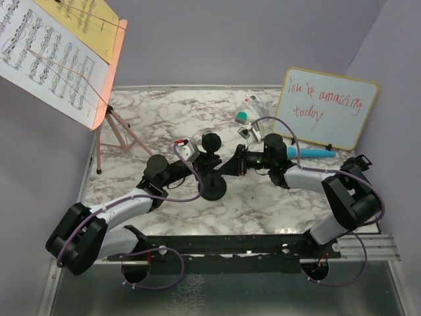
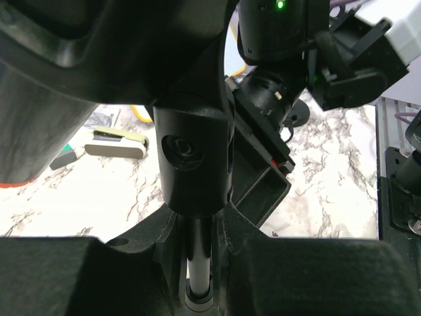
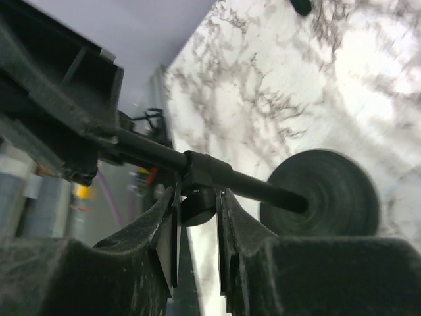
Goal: Pack up the instrument practice props
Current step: Unscrew the knob on the microphone stand.
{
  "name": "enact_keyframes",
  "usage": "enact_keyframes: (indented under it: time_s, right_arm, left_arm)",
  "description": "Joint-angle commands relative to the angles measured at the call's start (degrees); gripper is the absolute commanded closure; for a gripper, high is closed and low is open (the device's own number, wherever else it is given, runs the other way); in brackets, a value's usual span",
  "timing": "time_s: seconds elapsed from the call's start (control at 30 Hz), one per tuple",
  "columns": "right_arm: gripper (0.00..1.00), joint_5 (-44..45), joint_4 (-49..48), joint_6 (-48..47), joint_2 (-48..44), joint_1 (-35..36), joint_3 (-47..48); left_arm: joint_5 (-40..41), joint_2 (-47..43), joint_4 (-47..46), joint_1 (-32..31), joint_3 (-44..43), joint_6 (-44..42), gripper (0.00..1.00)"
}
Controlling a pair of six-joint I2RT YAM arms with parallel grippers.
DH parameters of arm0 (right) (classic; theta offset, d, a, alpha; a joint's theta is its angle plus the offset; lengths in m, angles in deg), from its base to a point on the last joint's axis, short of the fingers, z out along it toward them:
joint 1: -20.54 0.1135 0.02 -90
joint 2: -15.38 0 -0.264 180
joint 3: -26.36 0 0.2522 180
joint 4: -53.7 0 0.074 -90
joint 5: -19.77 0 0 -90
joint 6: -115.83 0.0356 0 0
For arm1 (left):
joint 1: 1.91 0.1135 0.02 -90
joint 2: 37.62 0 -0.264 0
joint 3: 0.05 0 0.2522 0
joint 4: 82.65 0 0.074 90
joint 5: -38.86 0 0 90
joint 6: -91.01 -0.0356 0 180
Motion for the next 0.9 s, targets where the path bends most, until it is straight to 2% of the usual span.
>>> enact_keyframes:
  time_s: [0.0, 0.27, 0.33, 0.43, 0.73, 0.87]
  right_arm:
    - [1.0, -1.66, 17.5, -30.46, -4.99, 0.44, 6.55]
    - [1.0, -2.69, 30.7, -67.69, -9.22, 1.7, 8.59]
    - [1.0, -0.79, 34.54, -78.21, -9.34, 2.58, 8.81]
    - [1.0, 5.15, 36.73, -87.95, -9.97, 4.83, 7.79]
    - [1.0, 33.7, 26.41, -105.98, -11.85, 16.2, -0.55]
    - [1.0, 46.38, 14.63, -116.36, -10.81, 21.24, -6.15]
  left_arm:
    - [-0.42, 0.22, -1.34, -0.11, -0.57, 1.72, 1.0]
    - [-0.15, 0.24, -1.25, -0.11, -0.64, 2.07, 1.0]
    - [0.04, 0.14, -1.25, -0.11, -0.62, 2.16, 1.0]
    - [0.34, 0.14, -1.17, -0.11, -0.67, 2.08, 1.0]
    - [1.12, 0.98, -0.91, -0.11, -0.84, 1.82, 1.0]
    - [2.68, 1.37, 0.3, -0.11, -1.08, 1.13, 1.0]
